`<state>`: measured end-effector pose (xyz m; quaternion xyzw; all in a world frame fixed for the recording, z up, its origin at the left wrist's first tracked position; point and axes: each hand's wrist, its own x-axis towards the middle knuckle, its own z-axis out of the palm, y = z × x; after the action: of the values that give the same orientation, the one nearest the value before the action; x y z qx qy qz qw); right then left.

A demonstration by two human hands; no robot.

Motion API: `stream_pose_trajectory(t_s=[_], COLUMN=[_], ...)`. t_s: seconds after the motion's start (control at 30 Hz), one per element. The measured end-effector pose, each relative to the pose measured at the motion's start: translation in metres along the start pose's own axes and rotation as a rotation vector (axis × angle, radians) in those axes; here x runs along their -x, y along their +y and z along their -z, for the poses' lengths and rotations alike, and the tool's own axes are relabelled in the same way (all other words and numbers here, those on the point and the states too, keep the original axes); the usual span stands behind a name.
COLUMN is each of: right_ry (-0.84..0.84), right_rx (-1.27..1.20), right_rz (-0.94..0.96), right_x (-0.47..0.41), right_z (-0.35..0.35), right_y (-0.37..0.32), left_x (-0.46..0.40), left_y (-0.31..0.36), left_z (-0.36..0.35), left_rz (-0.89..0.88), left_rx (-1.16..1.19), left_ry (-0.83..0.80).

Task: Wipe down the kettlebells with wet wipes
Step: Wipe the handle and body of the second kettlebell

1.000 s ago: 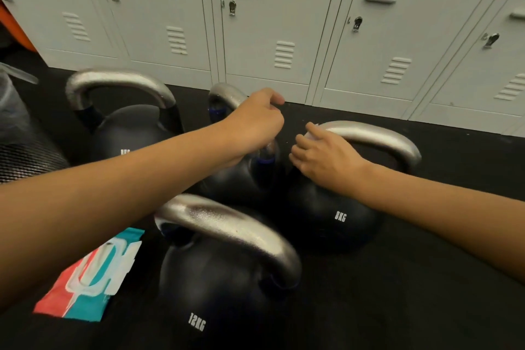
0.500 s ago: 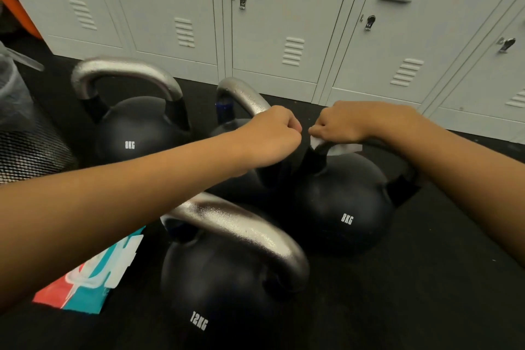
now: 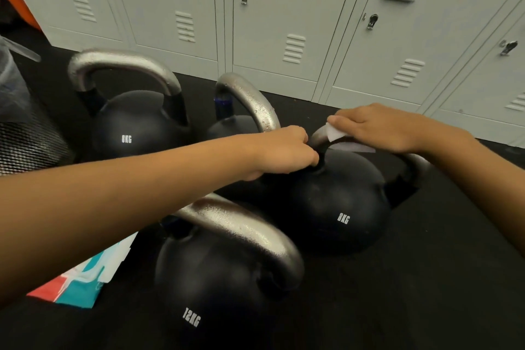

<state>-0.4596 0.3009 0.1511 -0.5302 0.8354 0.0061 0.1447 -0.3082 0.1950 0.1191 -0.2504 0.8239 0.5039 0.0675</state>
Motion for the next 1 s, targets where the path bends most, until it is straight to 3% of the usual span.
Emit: stream_pose_trajectory(t_s=[0.3, 0.53, 0.67, 0.73, 0.87, 1.0], right_ry=[0.119, 0.088, 0.284, 0.391, 0.603, 0.722], right_rx=[-0.343, 0.055, 0.332, 0.356, 0.112, -0.600], right_rz=[-0.218, -0.148, 0.005, 0.045, 0.010, -0.182], right_x=[0.052, 0.013, 0.000, 0.009, 0.036, 0.061], right_z=[-0.005, 0.001, -0.019, -0.030, -0.048, -0.071], right_y=[0.036, 0.004, -0.014, -0.007, 0.032, 0.048], left_x=[-0.015, -0.018, -0.019, -0.020, -0.022, -0.025], left_y=[0.003, 0.005, 0.012, 0.014, 0.012, 0.010], left_z=[-0.019, -0.019, -0.017, -0.017, -0.018, -0.020], left_rz=[0.124, 0.162, 0.163, 0.165, 0.180, 0.181], left_rx=[0.147, 0.052, 0.020, 0.014, 0.015, 0.012], left_ry=[0.018, -0.081, -0.078, -0.086, -0.087, -0.077])
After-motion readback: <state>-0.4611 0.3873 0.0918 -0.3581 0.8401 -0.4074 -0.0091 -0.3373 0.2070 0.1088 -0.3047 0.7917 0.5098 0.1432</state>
